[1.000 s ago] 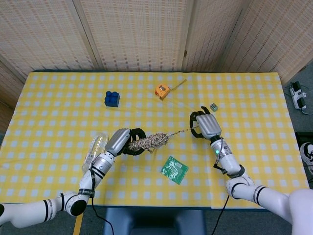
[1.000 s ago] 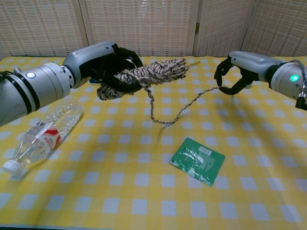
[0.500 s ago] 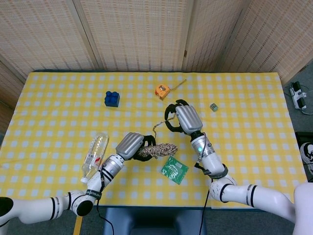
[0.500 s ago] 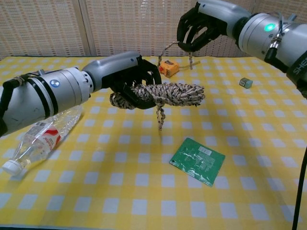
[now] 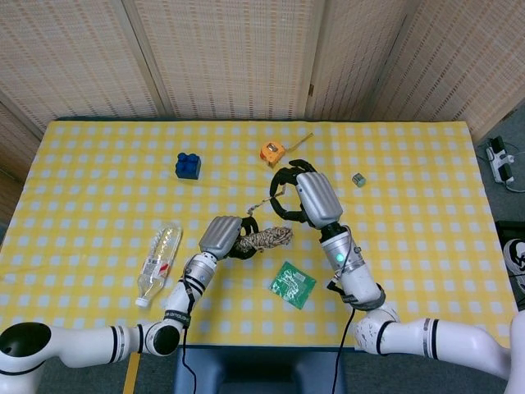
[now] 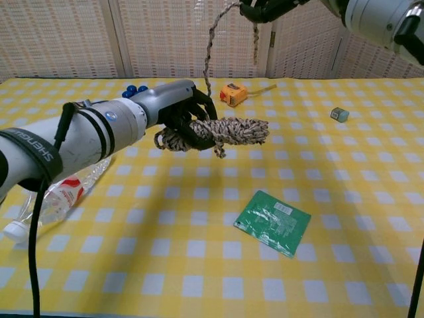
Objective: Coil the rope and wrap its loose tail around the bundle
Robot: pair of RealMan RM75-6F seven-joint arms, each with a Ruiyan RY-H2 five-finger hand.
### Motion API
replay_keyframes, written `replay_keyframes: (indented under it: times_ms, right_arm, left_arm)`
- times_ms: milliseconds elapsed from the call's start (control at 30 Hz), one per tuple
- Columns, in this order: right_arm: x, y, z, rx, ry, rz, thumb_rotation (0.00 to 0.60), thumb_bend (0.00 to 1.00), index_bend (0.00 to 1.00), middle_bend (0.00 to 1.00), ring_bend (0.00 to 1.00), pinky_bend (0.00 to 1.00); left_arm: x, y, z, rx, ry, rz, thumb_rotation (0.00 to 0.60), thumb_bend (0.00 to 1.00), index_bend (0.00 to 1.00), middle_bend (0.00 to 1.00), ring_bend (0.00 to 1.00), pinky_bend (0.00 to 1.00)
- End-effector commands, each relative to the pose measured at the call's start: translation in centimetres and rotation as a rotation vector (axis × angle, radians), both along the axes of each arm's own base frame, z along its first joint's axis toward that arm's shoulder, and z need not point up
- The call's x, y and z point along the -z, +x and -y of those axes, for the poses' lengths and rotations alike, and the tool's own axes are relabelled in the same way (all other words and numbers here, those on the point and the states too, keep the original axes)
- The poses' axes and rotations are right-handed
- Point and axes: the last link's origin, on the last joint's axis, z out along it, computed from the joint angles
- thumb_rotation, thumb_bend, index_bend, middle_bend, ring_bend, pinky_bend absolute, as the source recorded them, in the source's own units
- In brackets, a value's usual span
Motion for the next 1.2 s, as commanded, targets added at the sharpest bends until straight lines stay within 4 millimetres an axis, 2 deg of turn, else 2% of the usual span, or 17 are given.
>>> replay_keyframes:
  times_ms: [33,200,433,600,900,1000,1200]
  right_arm:
    - [-0.8,-0.3,-0.4,-0.004,0.003,0.028,0.600,0.43,0.68,0.49,0.42,0.19]
    - [-1.1,0.1,-1.4,-0.033,0.032,0.060,0.600,0.43,0.68,0.49,0.42,0.19]
    - [0.3,1.2,-3.7,-0.118,0.089,0.035,0.600,0.43,0.68,0.49,0.42,0.19]
    - [0.8,1.1,-5.4,-0.161,0.091,0.018,0.600,0.43,0.68,0.50,0.42,0.19]
    - [1.2,-2.8,-6.9,-0.110,0.091,-0.007,0.600,0.43,0.69,0.51,0.42,0.19]
    - [1.3,-4.4,-7.0,-0.078,0.098,-0.041,0.600,0.43,0.69,0.51,0.43,0.19]
    - [2.2,-6.4,-6.4,-0.032,0.126,-0.097,0.600,0.43,0.69,0.51,0.43,0.19]
  left_arm:
    - [0.1,-0.3,-0.3,-0.053,0.016,0.015,0.600,0.63,0.72,0.72,0.70,0.77]
    - [0.0,-0.4,-0.6,-0.123,0.034,0.052,0.600,0.63,0.72,0.73,0.71,0.78]
    - [-0.3,-0.1,-1.0,-0.222,0.037,0.156,0.600,0.63,0.72,0.73,0.72,0.79]
    - [-1.1,-0.4,-1.6,-0.302,0.061,0.254,0.600,0.63,0.72,0.73,0.72,0.79]
    - [-3.5,-2.0,-2.7,-0.444,0.024,0.484,0.600,0.63,0.72,0.73,0.72,0.79]
    - [-4.6,-2.7,-3.2,-0.470,0.019,0.541,0.600,0.63,0.72,0.73,0.72,0.79]
    - [-7.2,-3.3,-3.6,-0.466,0.032,0.654,0.600,0.63,0.72,0.73,0.72,0.79]
